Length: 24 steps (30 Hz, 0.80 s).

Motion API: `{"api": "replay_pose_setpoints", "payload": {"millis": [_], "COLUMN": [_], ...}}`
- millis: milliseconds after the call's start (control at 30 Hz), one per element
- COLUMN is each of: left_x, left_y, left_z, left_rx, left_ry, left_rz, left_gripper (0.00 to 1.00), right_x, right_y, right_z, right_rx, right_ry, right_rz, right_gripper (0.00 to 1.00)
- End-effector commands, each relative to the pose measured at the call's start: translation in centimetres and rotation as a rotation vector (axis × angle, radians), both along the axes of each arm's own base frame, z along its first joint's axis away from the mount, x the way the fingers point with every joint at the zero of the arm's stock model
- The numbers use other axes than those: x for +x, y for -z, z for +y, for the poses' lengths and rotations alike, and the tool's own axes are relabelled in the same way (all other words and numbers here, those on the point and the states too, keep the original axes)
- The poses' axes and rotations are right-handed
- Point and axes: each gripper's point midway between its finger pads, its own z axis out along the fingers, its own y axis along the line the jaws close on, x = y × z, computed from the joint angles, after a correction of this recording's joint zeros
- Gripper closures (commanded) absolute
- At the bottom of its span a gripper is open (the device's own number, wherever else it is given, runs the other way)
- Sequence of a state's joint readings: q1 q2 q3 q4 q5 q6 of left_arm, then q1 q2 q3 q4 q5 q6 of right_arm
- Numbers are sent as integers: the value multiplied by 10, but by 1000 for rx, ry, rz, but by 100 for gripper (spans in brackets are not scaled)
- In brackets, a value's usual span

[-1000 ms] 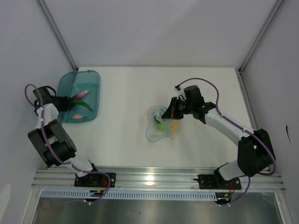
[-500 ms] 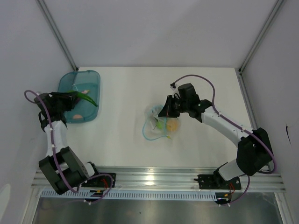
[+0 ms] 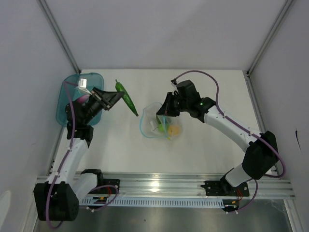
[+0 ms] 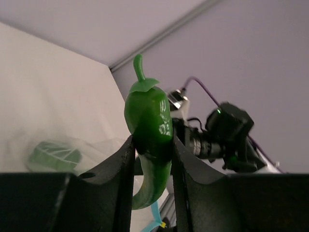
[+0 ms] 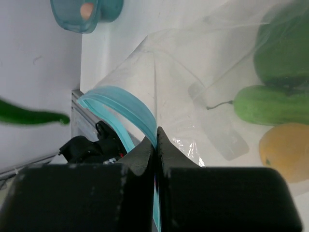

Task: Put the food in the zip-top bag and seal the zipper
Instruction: Place the fake vegetable in the zipper food storage bag.

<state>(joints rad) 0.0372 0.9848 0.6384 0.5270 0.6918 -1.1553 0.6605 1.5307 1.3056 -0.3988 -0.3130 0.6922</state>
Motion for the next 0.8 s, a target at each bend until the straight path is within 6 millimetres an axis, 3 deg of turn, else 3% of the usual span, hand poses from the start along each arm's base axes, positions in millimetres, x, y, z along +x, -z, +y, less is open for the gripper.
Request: {"api": "replay_pose_setpoints", "payload": {"millis": [0, 267, 467, 767], "left_x": [-30, -58, -54, -44], "left_y": [-48, -37, -22, 11], "left_z": [-28, -49, -63, -88], "left_rx": [110, 248, 212, 217], "left_ry": [65, 46, 71, 112], "left_rz": [-268, -340, -298, -230], "left_gripper": [99, 99, 99, 99], "right_x": [8, 10, 9, 9], "right_y": [-10, -21, -28, -49], "right_z": [4, 22, 30, 25], "right_rx": [45, 159, 216, 303], "right_ry": [90, 115, 112, 145], "right_rz": [59, 148, 180, 182], "right_gripper": [100, 100, 100, 100]}}
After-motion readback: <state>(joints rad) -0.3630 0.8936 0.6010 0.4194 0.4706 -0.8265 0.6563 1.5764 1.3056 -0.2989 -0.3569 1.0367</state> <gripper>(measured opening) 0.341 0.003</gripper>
